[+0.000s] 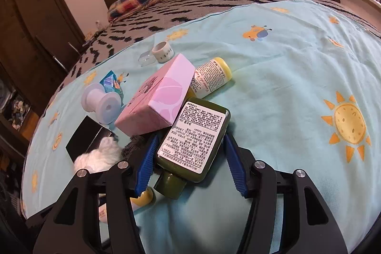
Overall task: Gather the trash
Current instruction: 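Grasp the green bottle with the right tool while the left tool grasps the white tube, then lower the white tube with the left tool while the right tool drops the bottle into the bin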
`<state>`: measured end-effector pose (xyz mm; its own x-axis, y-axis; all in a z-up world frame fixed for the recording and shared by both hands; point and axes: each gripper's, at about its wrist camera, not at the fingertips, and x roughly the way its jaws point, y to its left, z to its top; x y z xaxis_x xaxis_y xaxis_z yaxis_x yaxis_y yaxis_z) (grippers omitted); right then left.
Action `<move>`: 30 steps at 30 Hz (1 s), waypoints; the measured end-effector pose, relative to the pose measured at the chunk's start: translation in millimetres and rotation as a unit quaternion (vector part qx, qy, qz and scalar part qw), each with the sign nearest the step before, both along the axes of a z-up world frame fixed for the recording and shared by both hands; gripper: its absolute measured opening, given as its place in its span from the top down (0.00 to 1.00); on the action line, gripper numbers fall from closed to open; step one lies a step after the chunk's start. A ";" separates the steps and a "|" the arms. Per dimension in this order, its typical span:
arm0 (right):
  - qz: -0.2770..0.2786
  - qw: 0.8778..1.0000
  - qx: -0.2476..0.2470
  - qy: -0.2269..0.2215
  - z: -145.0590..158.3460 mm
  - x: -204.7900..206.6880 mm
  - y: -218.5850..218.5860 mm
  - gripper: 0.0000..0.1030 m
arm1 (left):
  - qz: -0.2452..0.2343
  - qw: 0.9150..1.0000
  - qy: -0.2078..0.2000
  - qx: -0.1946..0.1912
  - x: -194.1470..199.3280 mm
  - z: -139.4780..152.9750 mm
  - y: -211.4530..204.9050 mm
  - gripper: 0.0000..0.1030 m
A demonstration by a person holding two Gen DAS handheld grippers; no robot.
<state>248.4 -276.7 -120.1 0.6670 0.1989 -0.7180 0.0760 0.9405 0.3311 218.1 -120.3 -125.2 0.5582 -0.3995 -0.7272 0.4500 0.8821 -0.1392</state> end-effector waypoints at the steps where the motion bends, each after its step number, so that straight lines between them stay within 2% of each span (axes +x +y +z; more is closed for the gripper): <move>1: 0.000 1.000 -0.002 0.000 0.1 0.1 -0.4 0.46 | -0.002 1.000 -0.005 0.008 0.2 0.7 -3.1 0.54; 5: 0.006 1.000 -0.018 -0.003 0.0 2.0 0.2 0.46 | -0.010 1.000 -0.012 0.024 4.0 -0.2 -12.6 0.55; 6: 0.006 1.000 -0.020 -0.003 -0.1 2.5 -0.3 0.46 | -0.013 1.000 -0.013 0.026 5.0 -0.7 -14.6 0.59; 7: 0.006 1.000 -0.022 -0.003 0.6 2.4 -0.6 0.48 | -0.015 0.999 -0.013 0.027 5.3 -0.6 -16.1 0.68; 9: 0.004 1.000 -0.030 -0.005 2.9 0.0 -2.1 0.50 | -0.017 0.999 -0.012 0.029 4.4 0.8 -17.9 0.77; 15: -0.012 0.999 -0.033 -0.014 11.6 -18.9 -17.0 0.52 | -0.020 0.999 -0.012 0.028 -6.1 3.2 -15.5 0.82; 20: -0.013 0.999 -0.041 -0.022 18.7 -46.4 -25.5 0.52 | -0.017 0.999 -0.019 0.031 -25.6 4.4 -9.0 0.83; 30: 0.053 0.995 -0.071 -0.034 16.9 -126.9 4.2 0.52 | 0.008 0.999 -0.031 0.029 -106.3 7.3 20.5 0.83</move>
